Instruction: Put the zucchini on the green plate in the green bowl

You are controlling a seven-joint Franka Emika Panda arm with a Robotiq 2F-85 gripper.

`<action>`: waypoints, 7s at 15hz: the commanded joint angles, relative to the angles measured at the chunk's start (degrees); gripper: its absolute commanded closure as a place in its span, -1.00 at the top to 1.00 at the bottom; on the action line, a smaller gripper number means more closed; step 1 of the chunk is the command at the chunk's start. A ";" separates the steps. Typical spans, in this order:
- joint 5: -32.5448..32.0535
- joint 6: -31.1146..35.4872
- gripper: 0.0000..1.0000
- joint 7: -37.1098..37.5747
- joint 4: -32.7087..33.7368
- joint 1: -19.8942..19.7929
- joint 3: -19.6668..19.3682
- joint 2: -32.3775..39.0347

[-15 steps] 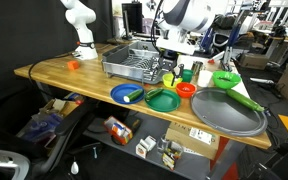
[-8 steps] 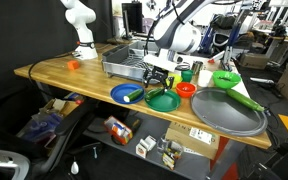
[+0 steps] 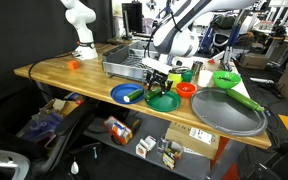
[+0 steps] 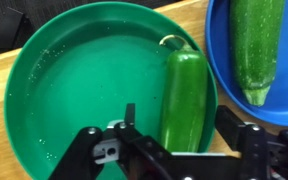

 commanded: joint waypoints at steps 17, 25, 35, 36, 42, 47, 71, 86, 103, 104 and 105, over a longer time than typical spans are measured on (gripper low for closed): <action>0.61 0.07 -0.84 2.44 1.63 -1.45 1.93 -0.27; 0.67 0.22 -0.84 3.32 -1.86 -1.63 1.51 -4.49; -1.13 -1.79 -0.84 13.09 -15.99 1.03 -0.80 -18.14; -1.20 -0.43 -0.84 15.21 -18.31 1.21 -1.40 -20.00; -2.59 11.35 -0.84 28.76 -34.90 -0.03 -5.89 -32.67; -2.34 18.64 -0.35 30.46 -40.60 -3.81 -5.47 -36.88; 20.99 57.17 -0.84 39.50 -37.04 -16.95 -5.35 -24.72; 27.96 54.85 -0.84 59.43 -28.79 -3.09 -19.90 -6.19; 28.03 54.88 1.00 63.84 -35.87 11.68 -29.22 -14.03; 27.84 54.88 1.00 63.86 -36.91 12.94 -30.06 -14.83; 27.62 54.88 1.00 63.50 -38.69 13.75 -30.14 -16.46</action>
